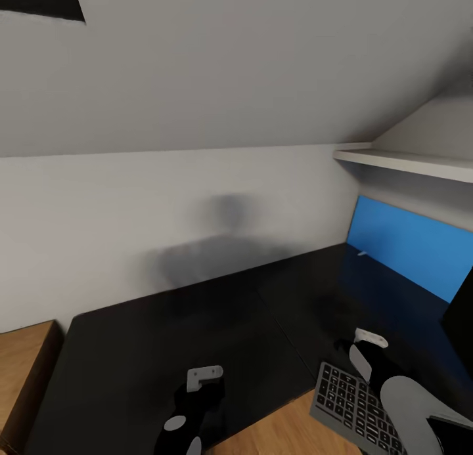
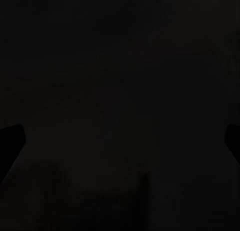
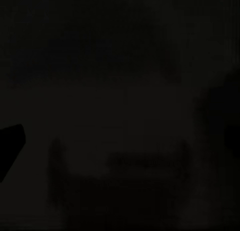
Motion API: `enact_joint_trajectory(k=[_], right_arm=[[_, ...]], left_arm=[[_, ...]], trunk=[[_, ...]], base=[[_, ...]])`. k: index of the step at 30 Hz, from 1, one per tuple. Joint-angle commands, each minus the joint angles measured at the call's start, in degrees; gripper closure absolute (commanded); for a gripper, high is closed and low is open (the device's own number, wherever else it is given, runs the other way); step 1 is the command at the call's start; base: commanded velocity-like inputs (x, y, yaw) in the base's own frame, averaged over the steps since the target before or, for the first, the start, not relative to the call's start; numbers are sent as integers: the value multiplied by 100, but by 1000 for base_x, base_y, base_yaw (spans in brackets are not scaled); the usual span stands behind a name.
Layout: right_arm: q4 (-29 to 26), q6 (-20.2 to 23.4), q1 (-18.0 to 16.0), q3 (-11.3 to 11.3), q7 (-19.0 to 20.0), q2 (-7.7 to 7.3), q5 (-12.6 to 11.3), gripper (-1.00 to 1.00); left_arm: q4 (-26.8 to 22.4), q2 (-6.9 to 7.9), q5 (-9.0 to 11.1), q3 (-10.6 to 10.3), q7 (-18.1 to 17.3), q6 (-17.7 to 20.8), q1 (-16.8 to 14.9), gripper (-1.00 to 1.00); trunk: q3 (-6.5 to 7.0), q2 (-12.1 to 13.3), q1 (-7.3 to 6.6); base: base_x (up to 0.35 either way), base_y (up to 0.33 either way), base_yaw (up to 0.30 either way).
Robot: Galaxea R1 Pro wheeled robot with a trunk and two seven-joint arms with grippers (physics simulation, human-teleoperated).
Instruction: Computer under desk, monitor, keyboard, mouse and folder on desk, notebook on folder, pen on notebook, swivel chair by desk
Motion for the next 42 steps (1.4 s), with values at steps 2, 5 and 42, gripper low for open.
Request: enact_joint_trajectory(k=[2,5,42], right_arm=[[-7,25,-2,16,-33,-1,-56,-100],[36,25,-2,25,-43,-1,-54,-100],[122,-12,-2,53,-16,24,-28,-100]], left_arm=[[-8,5,57,-12,49,16,-4,-100],[-8,8,57,-12,48,16,-4,-100],[2,9,57,-12,48,25,-4,-100]], trunk=[[-7,-5,-2],[-7,-5,-2],[-7,-5,-2]], base=[[-241,0,0],[-248,0,0],[-78,0,0]])
